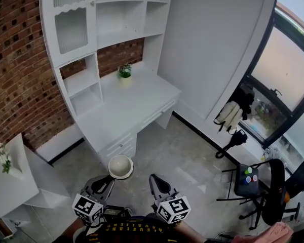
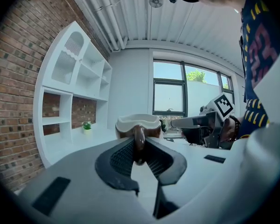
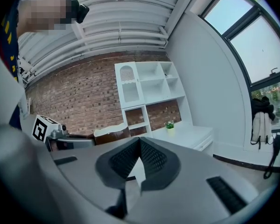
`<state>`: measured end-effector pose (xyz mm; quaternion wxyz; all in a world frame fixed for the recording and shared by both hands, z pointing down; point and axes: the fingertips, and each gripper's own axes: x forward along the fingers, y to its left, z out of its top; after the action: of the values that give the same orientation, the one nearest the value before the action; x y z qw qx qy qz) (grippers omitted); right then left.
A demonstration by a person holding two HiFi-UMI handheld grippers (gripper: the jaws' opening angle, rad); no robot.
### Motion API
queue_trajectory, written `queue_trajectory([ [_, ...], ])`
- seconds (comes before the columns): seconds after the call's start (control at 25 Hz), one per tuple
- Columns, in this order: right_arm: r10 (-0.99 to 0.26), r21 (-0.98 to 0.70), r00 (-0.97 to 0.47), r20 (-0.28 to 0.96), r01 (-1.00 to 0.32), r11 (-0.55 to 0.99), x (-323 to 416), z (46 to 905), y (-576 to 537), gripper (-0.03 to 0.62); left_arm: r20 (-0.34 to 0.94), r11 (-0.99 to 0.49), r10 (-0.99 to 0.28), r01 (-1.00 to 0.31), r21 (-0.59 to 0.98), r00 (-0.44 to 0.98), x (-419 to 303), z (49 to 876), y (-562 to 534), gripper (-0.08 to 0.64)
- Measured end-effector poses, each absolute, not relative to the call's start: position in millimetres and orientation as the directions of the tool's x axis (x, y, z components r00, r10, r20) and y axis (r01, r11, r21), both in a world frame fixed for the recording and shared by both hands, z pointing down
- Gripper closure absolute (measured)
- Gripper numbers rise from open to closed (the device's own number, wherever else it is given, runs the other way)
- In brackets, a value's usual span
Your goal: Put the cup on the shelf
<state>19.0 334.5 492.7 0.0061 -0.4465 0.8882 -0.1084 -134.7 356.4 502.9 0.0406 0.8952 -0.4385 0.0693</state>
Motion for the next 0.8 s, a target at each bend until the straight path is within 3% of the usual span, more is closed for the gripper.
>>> queue_trajectory([
  [0.28,-0.787,-0.216,-0.604,0.123,-0.790,0.573,-3.7,503.9,315.6,0.586,0.184,-0.616,-0.770,-0.787,0.034,0.611,-153.5,516.2,331.8,0.511],
  [0.8,-0.790,-0.257,-0.597,0.140,-0.792,0.554,28.0,526.7,245.8,0.586,0.199,-0.618,-0.762,-0.784,0.062,0.616,-125.1,520.4,262.8,0.511],
])
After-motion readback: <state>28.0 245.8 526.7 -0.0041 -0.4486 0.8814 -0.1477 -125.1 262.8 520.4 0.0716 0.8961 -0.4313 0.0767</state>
